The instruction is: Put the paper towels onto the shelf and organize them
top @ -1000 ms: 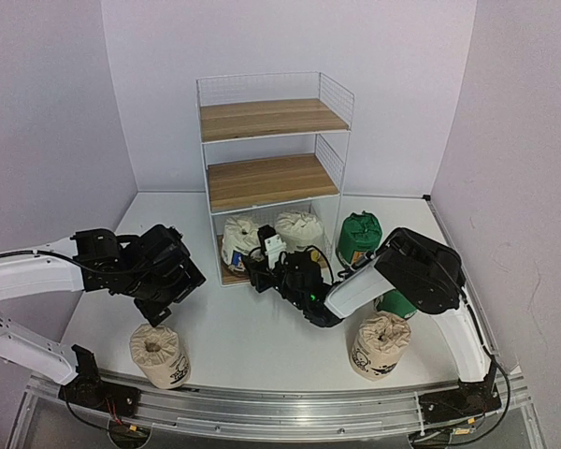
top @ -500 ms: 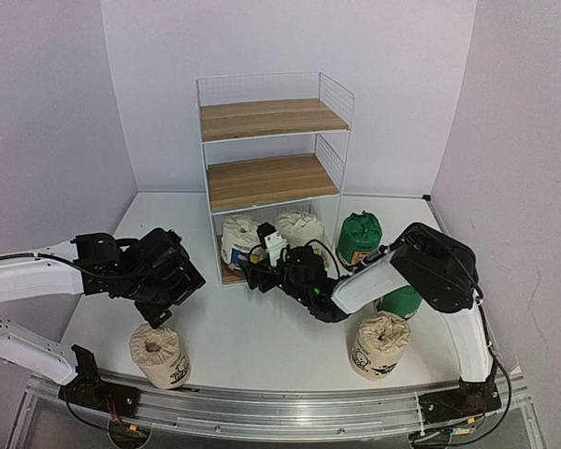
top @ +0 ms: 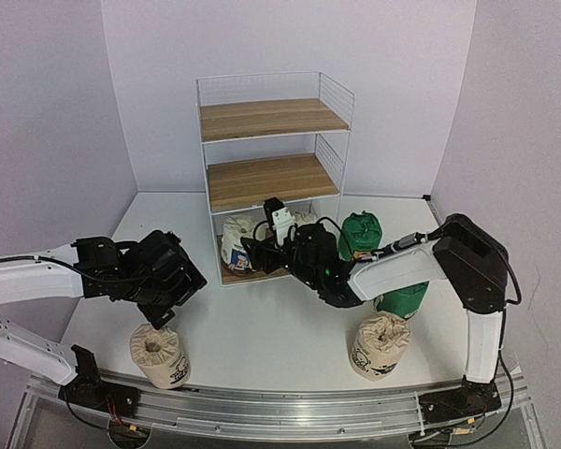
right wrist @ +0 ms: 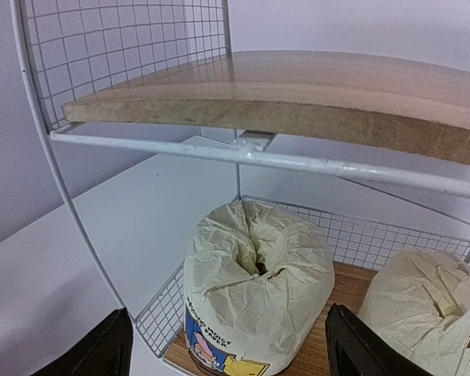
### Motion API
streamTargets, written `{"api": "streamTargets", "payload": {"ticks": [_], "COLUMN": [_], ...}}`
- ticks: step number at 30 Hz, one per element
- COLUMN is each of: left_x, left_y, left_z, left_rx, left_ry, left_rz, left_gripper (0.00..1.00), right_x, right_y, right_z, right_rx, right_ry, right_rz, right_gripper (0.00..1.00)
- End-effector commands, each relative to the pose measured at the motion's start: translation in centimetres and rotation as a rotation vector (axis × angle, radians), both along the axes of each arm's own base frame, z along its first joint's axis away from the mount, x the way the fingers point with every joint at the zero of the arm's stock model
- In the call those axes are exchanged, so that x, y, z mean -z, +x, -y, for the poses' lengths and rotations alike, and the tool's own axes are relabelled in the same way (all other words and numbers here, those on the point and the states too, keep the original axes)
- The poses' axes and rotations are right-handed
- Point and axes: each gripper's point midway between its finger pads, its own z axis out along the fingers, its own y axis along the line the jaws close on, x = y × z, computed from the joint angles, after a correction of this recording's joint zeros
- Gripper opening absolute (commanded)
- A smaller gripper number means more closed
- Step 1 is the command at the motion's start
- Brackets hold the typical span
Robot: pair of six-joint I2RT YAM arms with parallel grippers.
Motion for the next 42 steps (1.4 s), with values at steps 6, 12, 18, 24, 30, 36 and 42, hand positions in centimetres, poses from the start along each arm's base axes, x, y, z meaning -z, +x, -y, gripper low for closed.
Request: {"api": "streamTargets", "payload": {"ticks": [6,12,18,24,30,36,42], "left_x": [-0.4,-0.3,-0.4,-0.6,-0.7,-0.8,-1.0], "left_y": [0.0,0.0,-0.1,-0.2,-0.3,-0.4,-0.5], "left_z": [0.7,0.8,0.8,0.5,0.4,0.2,0.0], "left_rx": [0.024,0.030,0.035,0.033,0.035,0.033,0.030], "left_ry": [-0.037,-0.040,-0.055,-0.071,-0.073,-0.070,-0.080], "left_rz": [0.017,0.016,0.024,0.030,0.033,0.033,0.037], "left_gripper": [0.99,1.00,1.00,1.00,1.00,1.00,1.00], "right_x": [-1.8,-1.3,-0.9,-0.5,-0.6,0.8,2.8], "right_y": [2.5,3.1,3.9,4.9,5.6,5.7,5.6], "right_z": [-0.8,-1.6,-2.4,-2.7,-3.3,-4.1,-4.5], "right_rx": [0.110,0.117,0.132,0.180,0.196,0.181,0.168], "right_ry": [0.018,0.030,0.018,0.002,-0.037,-0.085,-0.165], "right_rz": [0.040,0.030,0.048,0.069,0.114,0.126,0.114], "right_gripper": [0.78,0.76,0.75,0.74,0.74,0.74,0.73]}}
